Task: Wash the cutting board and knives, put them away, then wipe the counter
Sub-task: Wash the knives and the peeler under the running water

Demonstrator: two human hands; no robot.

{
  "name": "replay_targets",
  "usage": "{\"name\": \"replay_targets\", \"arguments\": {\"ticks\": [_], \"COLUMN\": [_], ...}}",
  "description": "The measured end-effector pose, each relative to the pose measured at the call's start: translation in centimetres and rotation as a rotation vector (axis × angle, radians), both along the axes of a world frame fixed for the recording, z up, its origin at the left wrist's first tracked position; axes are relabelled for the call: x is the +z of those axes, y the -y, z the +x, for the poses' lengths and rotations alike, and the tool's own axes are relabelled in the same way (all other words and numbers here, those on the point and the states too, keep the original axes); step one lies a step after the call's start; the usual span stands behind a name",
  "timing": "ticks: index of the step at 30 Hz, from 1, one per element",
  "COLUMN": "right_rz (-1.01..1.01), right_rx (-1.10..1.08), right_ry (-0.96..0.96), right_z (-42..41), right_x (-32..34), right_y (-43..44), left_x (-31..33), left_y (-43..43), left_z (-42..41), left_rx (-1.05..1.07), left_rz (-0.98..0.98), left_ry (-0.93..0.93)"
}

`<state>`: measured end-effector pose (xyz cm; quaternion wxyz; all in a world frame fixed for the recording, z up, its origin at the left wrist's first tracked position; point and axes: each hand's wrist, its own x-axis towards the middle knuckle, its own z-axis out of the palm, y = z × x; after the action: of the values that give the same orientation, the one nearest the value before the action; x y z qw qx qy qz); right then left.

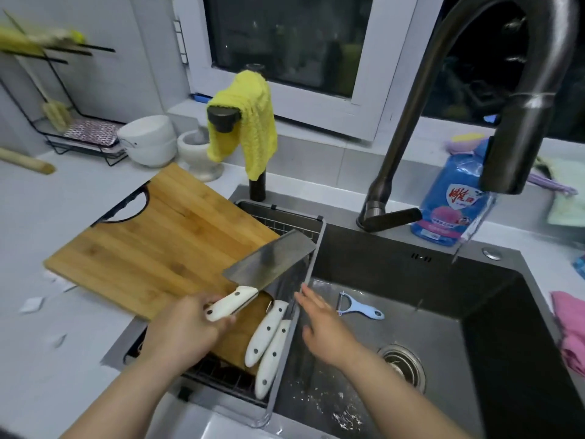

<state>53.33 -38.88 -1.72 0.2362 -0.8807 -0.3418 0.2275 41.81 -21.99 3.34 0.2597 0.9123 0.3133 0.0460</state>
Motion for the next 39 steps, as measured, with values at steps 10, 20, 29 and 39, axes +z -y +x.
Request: {"name": "replay_targets", "arguments": {"ticks": [10,20,29,39], "right_rz": [-0.009,-0.008,-0.014,-0.008], "right_rx": [0.019,0.026,0.026,0.021], "right_ry": [-0.004,0.004,-0.001,-0.013], "right_z": [0.3,0.6,0.6,0.5], "right_x": [-0.7,-0.8,-1.2,-1.4], "right_y": [0.0,0.3,0.3,0.3], "left_x": [-3.2,-4.8,-5.4,-6.3], "left_y": [-0.4,0.6,1.1,1.7], "left_z": [1.7,2.8,3.3,3.3], "left_rx": [0.034,0.018,0.001,-0.040], "left_rz": [-0.077,-0.051,-0.069,-0.094], "left_ry": [-0.082,-0.124,-0.143,-0.149]}}
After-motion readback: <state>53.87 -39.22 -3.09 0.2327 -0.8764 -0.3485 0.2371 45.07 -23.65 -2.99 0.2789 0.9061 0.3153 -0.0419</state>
